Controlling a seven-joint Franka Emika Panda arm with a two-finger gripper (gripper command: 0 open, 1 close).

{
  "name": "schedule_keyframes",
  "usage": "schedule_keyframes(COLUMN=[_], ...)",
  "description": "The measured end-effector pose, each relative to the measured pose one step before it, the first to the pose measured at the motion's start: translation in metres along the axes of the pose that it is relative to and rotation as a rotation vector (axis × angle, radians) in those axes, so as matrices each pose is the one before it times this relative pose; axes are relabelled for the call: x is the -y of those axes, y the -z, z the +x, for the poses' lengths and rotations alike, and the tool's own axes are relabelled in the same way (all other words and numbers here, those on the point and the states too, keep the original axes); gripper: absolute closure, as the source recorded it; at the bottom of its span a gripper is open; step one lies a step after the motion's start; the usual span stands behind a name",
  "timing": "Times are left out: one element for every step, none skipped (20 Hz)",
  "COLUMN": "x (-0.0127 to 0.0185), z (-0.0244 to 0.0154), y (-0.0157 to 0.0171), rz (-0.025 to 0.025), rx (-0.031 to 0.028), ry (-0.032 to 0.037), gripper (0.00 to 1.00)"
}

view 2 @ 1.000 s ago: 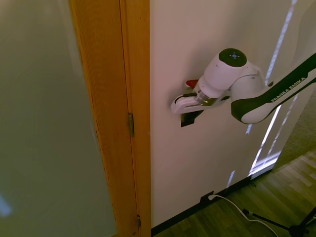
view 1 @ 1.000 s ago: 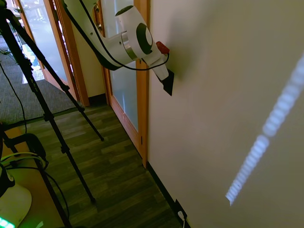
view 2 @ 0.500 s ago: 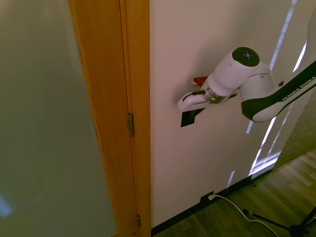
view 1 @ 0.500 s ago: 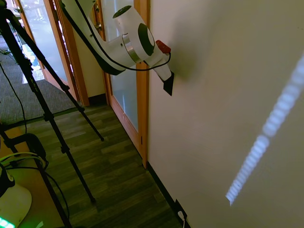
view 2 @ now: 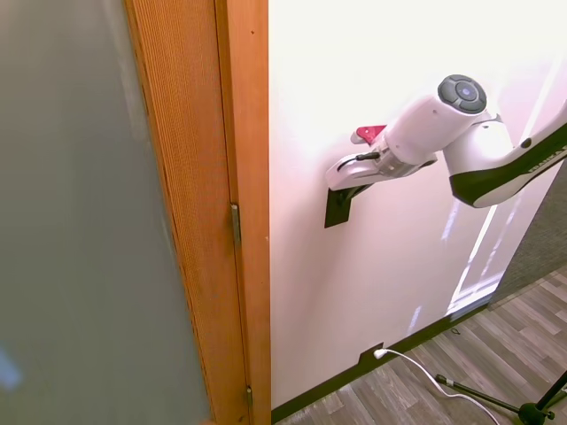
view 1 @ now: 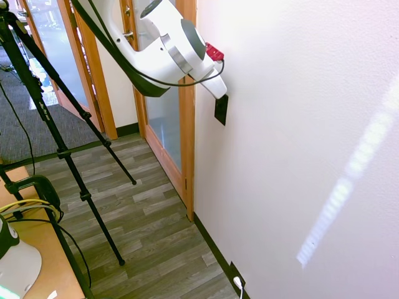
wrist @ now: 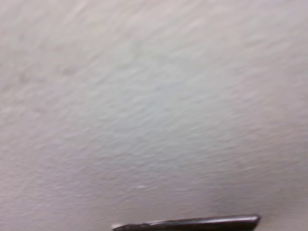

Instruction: Turn on the light

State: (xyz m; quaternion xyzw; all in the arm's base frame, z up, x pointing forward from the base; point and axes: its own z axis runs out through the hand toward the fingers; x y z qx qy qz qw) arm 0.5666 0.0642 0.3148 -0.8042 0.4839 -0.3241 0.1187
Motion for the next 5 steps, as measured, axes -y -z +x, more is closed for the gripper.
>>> schedule_keyframes(x=[-0.00249, -0.00126, -0.00045, -0.00036, -0.00037], z=[0.00202, -0.00056, -0.00152, -0.00174, -0.0023], y=[0.00409, 0.00324, 0.00309, 0.00283, 0.00365], rz=[0.00941, 0.01611, 0.01629, 0.01327, 0.01367], rx=[0.00458, 0.01108, 0.00953, 0.00662, 0.00668], ry=[0.00225, 0.00593, 0.00516, 0.0055, 0.00985], gripper=[0.0, 0.0, 0.0, 0.0, 0.0])
